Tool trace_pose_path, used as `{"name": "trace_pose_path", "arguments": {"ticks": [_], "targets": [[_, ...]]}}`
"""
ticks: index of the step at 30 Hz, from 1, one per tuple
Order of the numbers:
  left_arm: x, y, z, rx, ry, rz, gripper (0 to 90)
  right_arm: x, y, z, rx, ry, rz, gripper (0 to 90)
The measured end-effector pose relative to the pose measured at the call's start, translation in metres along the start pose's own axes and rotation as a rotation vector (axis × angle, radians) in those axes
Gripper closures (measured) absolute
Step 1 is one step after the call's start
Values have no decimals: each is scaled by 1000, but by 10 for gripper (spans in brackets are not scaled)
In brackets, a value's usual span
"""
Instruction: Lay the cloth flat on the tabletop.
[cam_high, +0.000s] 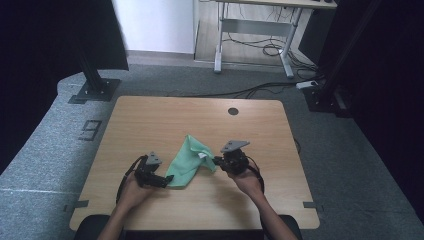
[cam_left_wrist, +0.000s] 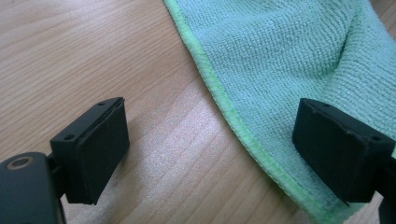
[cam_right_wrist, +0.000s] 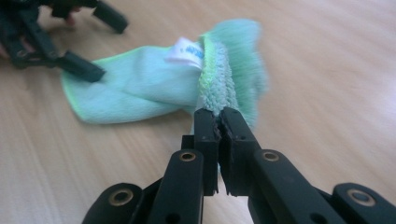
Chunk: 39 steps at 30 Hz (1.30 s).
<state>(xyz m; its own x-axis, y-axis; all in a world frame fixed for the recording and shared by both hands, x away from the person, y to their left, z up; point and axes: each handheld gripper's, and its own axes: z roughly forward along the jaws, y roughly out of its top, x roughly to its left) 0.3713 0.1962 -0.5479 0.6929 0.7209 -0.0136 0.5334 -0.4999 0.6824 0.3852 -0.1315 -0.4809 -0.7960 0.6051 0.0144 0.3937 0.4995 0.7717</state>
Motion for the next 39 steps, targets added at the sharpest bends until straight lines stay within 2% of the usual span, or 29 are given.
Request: {"name": "trace_pose_path", "arguments": {"ticks": [4, 11, 17, 20, 24, 26, 29, 31, 34, 37, 39], "targets": [[0, 0, 0, 1, 0, 1, 105, -13, 0, -14, -19, -41, 19, 852], [0, 0, 0, 2, 0, 2, 105, -31, 4, -35, -62, -85, 48, 854], [0, 0, 0, 2, 1, 3, 105, -42, 19, -55, -98, -135, 46, 854], [0, 0, 0, 2, 1, 2, 105, -52, 27, -60, -89, -176, 56, 855], [0, 0, 0, 2, 0, 2, 105, -76, 27, -53, -55, -215, 115, 855], [0, 0, 0, 1, 1, 2, 105, -88, 22, -42, -18, -218, 155, 853], [0, 0, 0, 1, 0, 1, 105, -101, 6, -19, 60, -217, 189, 842], [0, 0, 0, 0, 0, 1, 105, -106, -9, -3, 97, -196, 227, 765], [1, 0, 0, 0, -5, 4, 106, -108, -24, 8, 114, -185, 254, 597], [3, 6, 0, 19, -1, -9, 119, -105, -30, 6, 109, -187, 256, 503], [5, 13, 0, -3, 13, -7, 131, -100, -29, 0, 95, -190, 248, 464]]}}
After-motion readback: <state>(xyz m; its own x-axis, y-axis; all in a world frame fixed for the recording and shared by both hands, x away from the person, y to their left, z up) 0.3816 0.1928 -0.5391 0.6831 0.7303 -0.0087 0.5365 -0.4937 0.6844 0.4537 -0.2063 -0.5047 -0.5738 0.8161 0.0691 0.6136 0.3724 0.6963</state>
